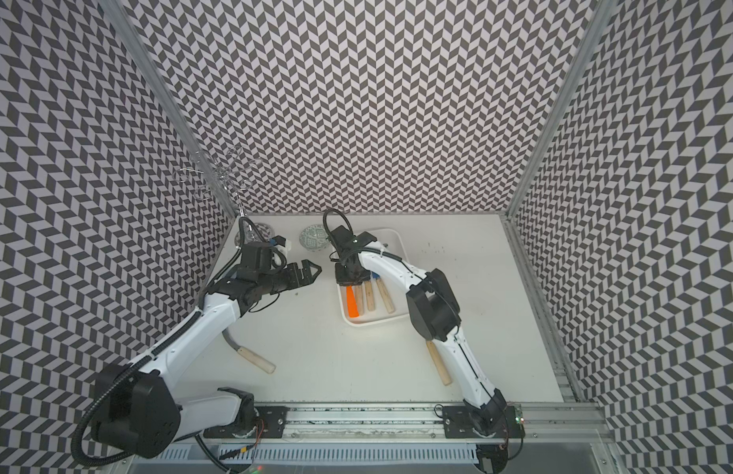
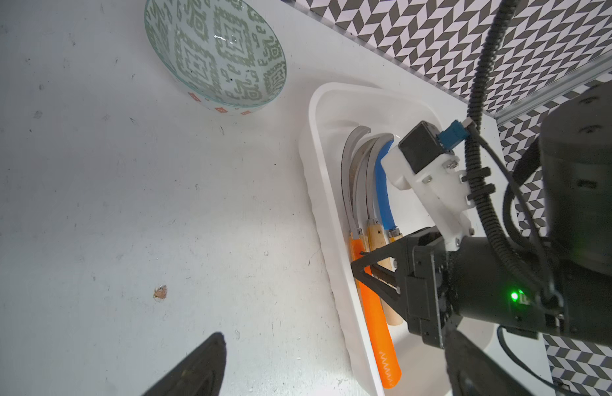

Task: Put small sickles into storage boxes
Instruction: Place the sickle in the storage box.

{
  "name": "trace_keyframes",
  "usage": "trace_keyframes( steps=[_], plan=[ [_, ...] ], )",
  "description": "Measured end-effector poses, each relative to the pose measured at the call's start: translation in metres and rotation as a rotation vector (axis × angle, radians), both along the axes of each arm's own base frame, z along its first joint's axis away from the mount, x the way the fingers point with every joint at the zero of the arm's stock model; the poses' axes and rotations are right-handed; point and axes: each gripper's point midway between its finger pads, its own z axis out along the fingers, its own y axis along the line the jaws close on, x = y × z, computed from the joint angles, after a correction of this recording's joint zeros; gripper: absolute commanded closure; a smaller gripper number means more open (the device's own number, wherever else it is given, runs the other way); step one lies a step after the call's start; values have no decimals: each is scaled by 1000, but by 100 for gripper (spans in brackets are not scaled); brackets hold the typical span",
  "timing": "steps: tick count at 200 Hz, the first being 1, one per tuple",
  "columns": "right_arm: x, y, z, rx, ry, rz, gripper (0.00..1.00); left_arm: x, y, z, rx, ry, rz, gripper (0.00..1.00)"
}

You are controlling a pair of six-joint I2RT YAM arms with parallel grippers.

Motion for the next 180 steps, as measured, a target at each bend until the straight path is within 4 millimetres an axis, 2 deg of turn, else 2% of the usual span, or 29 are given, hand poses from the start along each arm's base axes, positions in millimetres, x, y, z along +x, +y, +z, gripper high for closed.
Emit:
trace_keyframes(
  steps=[180],
  plan=[
    [-3,2,-24,8,22,5,93,3,5,-5,-15,11,6,1]
  ],
)
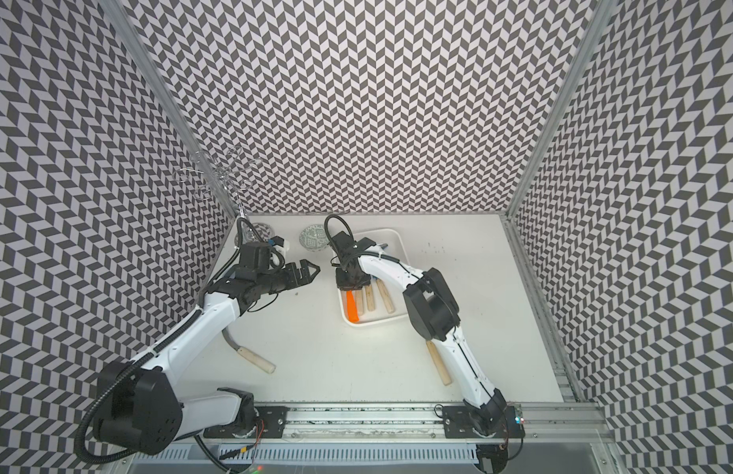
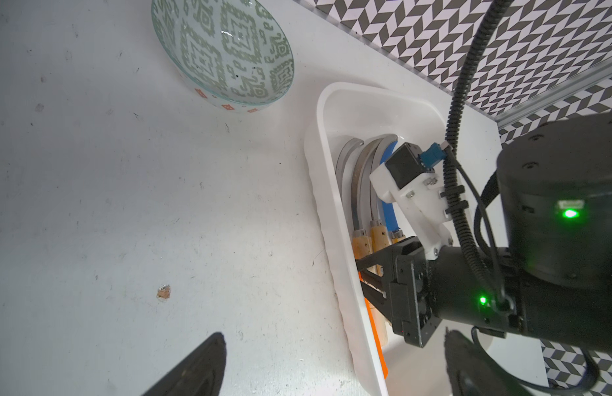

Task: Put small sickles into storage boxes
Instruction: Place the sickle in the storage box.

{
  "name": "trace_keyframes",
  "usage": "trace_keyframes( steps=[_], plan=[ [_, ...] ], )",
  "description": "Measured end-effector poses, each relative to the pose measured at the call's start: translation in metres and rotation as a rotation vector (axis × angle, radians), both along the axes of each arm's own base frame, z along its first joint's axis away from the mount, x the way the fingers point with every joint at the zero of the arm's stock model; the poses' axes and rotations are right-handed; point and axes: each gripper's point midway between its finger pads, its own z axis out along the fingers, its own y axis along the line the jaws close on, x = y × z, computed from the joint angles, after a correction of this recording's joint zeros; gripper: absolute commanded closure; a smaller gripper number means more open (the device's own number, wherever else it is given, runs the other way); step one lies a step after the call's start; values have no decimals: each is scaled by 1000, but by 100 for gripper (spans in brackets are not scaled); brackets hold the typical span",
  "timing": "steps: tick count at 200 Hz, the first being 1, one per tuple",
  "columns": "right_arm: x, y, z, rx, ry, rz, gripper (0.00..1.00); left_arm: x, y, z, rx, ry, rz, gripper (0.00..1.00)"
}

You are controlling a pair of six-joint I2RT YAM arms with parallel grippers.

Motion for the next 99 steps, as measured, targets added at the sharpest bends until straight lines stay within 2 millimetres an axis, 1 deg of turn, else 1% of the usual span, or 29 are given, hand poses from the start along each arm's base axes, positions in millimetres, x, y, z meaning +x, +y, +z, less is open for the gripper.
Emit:
trace_keyframes(
  steps=[41,99],
  plan=[
    [-3,-3,-13,-9,11,1,92,-1,-2,-2,-8,4,-9,1],
    [0,-4,-17,-2,6,-4,90,-1,-3,-2,-11,4,-13,0]
  ],
)
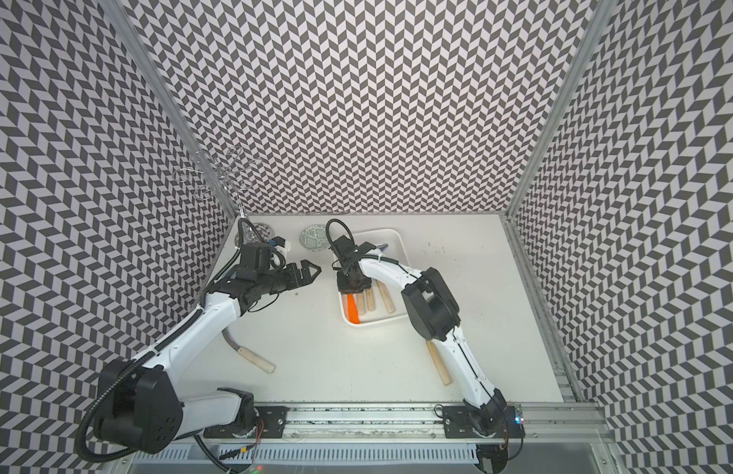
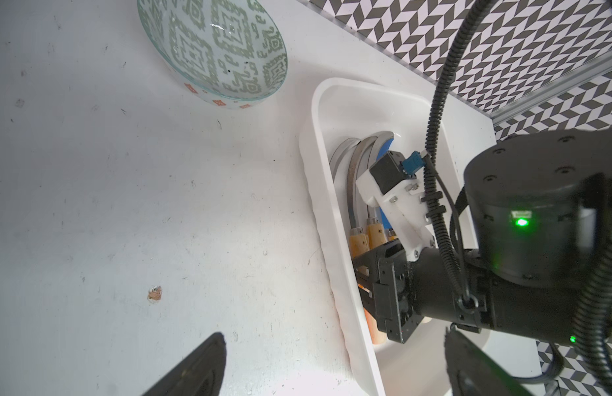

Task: Put small sickles into storage boxes
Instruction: Place the sickle in the storage box.

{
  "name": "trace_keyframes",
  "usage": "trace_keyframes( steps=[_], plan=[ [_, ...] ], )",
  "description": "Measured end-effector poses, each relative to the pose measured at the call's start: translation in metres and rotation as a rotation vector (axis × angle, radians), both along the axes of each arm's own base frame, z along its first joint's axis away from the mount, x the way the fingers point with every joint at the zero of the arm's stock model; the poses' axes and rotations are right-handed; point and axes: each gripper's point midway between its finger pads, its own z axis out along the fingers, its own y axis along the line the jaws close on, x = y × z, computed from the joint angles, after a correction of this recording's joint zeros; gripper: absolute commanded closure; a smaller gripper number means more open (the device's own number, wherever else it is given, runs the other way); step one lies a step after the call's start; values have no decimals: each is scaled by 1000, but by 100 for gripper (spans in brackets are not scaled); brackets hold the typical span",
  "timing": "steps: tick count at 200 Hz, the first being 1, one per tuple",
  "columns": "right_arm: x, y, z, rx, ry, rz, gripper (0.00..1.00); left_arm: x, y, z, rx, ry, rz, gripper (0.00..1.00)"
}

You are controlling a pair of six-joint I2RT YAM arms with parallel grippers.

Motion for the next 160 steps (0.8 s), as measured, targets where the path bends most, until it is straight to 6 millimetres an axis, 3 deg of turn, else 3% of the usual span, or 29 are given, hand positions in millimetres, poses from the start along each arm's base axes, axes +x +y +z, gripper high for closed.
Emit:
trace_keyframes(
  steps=[37,53,160],
  plan=[
    [0,0,0,2,-1,-1,86,0,0,0,0,1,1,0],
    [0,0,1,4,-3,-1,79,1,1,-2,1,5,2,0],
    [4,-5,0,21,2,-11,67,2,2,-11,-11,29,0,0]
  ],
)
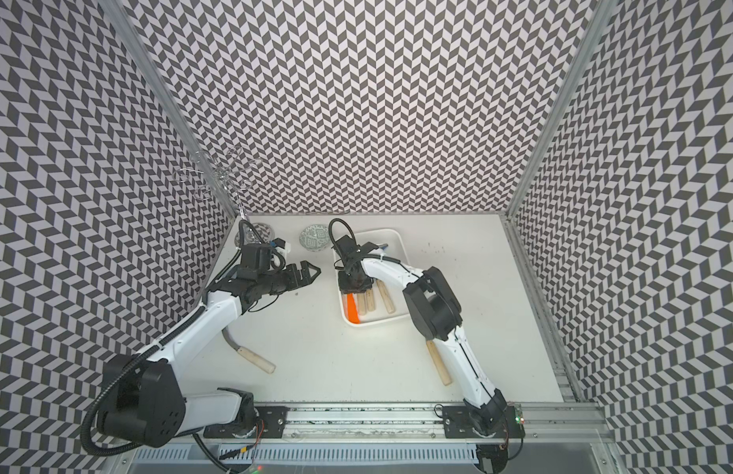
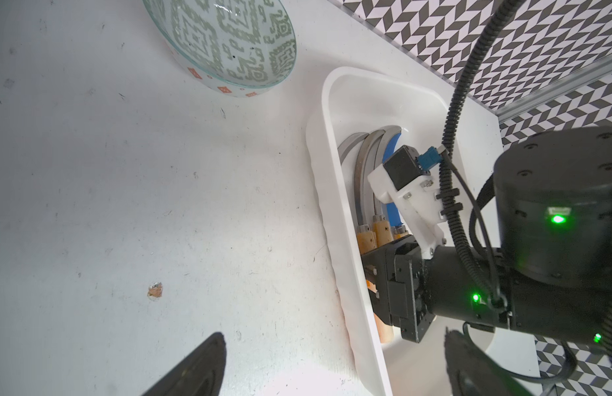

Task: Put small sickles into storage boxes
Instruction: Place the sickle in the storage box.

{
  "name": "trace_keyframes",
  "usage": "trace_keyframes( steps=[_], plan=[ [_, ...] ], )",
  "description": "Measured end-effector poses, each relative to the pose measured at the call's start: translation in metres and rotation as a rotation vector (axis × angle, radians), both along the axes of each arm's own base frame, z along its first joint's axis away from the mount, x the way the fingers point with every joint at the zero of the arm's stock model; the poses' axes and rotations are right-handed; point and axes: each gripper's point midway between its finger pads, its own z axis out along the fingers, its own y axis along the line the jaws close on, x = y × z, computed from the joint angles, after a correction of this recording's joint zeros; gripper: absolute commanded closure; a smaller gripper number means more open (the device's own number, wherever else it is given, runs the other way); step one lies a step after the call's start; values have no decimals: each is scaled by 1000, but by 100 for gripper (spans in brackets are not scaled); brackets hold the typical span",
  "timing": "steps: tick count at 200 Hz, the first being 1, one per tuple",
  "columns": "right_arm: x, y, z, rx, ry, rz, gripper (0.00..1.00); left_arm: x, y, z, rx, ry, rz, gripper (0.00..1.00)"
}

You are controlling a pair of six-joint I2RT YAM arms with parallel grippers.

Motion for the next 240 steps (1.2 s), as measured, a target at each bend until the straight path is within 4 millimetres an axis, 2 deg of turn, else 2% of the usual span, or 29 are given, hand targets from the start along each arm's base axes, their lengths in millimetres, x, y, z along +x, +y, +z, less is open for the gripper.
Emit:
trace_keyframes(
  steps=[53,90,125,149,154,191,240],
  plan=[
    [4,-7,4,-1,0,-9,60,1,1,0,-2,-1,4,1],
    [6,-5,25,31,-26,-9,48,2,3,-2,-1,4,9,0],
    [9,-5,50,67,-61,-12,27,3,5,-5,1,12,13,0],
    [9,-5,70,89,-89,-13,7,3,5,-5,1,13,14,0],
    [9,-6,74,93,-99,-9,1,3,5,-5,1,13,14,0],
    [1,-16,112,119,-163,-2,0,4,8,-5,1,13,22,0],
    [-28,-42,157,162,-247,16,0,6,11,-6,10,10,32,0]
  ],
)
